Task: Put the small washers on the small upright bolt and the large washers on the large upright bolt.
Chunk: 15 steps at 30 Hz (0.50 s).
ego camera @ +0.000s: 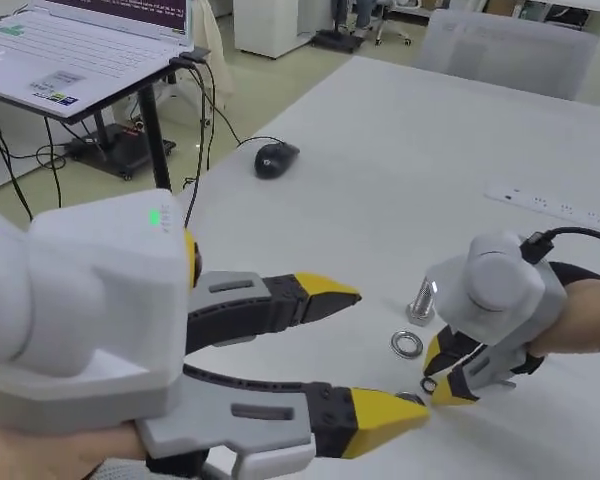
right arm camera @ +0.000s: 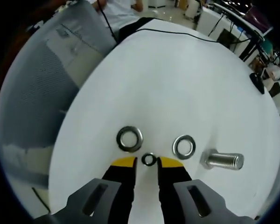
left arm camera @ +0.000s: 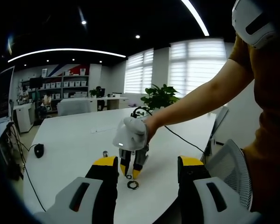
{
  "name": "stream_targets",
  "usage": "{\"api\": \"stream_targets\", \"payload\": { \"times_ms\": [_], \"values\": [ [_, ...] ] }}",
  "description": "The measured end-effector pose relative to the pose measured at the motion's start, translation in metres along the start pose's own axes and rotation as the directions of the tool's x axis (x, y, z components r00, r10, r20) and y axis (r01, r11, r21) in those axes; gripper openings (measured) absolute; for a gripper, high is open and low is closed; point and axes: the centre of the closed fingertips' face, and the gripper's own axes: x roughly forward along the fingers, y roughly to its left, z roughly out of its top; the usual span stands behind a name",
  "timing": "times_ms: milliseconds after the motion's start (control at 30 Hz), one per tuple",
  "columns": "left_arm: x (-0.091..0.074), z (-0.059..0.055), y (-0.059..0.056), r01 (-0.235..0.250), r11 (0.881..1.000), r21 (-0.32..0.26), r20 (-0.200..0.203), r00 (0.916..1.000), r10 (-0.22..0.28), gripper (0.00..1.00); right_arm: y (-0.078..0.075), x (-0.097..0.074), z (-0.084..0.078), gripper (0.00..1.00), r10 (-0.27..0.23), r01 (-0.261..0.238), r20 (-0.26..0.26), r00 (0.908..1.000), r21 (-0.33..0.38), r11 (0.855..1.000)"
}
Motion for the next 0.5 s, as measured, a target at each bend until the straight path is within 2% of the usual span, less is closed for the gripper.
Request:
{"api": "stream_targets", "payload": {
  "times_ms": [267, 333, 367, 500],
  "values": [
    [-0.0007, -0.0002, -0.0005, -0.009, 1.0, -0.002, 0.003, 1.0, 0.009, 0.5, 0.0003, -0.0001, -0.0005, 0.19, 0.006, -0.006, -0.007, 1.0, -0.025, 1.0],
    [-0.001, -0.0001, -0.0004, -0.012, 1.0, -0.002, 0.005, 0.9999, 0.012, 0.5, -0.0007, -0.0014, -0.0052, 0.15, -0.006, 0.003, -0.039, 0.9992, -0.062, 0.998],
    [-0.001, -0.0004, -0.0008, -0.013, 1.0, -0.002, 0.004, 0.9999, 0.013, 0.5, -0.0008, 0.0, -0.0038, 0.15, 0.0, -0.001, -0.027, 0.9996, -0.05, 0.999],
    [-0.0007, -0.001, -0.0026, -0.011, 1.0, 0.0, 0.003, 0.9999, 0.011, 0.5, -0.0014, 0.0001, -0.0044, 0.13, -0.003, 0.002, -0.035, 0.9994, -0.048, 0.999]
  ]
}}
